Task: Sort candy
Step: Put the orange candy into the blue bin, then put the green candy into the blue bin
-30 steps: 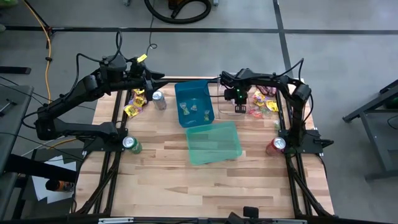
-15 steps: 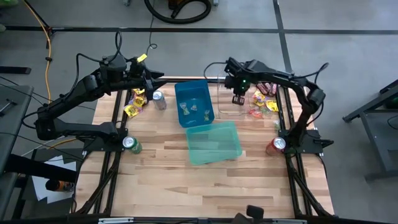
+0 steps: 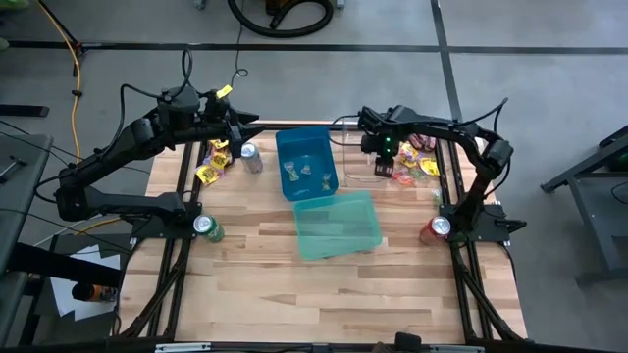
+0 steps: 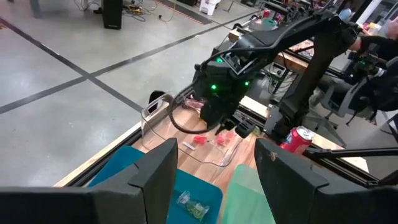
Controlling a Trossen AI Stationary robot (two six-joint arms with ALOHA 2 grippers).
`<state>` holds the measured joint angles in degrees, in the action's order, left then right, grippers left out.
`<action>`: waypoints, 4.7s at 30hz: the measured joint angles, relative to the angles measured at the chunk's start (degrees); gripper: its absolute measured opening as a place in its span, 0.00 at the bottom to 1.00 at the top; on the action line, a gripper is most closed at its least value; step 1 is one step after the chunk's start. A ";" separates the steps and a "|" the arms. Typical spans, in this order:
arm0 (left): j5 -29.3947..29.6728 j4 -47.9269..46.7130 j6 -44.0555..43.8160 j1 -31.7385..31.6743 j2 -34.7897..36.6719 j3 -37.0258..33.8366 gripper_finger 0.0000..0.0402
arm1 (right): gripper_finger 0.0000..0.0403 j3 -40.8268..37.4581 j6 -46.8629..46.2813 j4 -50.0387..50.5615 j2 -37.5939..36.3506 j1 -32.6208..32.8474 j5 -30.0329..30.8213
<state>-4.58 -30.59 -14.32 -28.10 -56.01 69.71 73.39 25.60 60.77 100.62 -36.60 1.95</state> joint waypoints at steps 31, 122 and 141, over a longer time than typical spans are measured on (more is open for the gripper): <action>0.87 -0.11 -0.05 0.00 -0.02 0.00 0.50 | 0.47 -0.64 11.77 -4.63 6.82 -0.24 1.09; -6.71 37.64 -9.57 2.71 -0.92 -22.10 0.50 | 0.01 -10.76 -35.78 -68.33 -6.45 17.38 -7.93; -6.80 37.22 -10.71 2.49 -0.90 -21.23 0.50 | 0.65 -10.78 -43.47 -67.87 -7.73 14.89 -9.75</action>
<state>-11.38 6.63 -25.03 -25.61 -56.90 48.48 62.61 -17.88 -7.10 92.89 -21.71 -7.80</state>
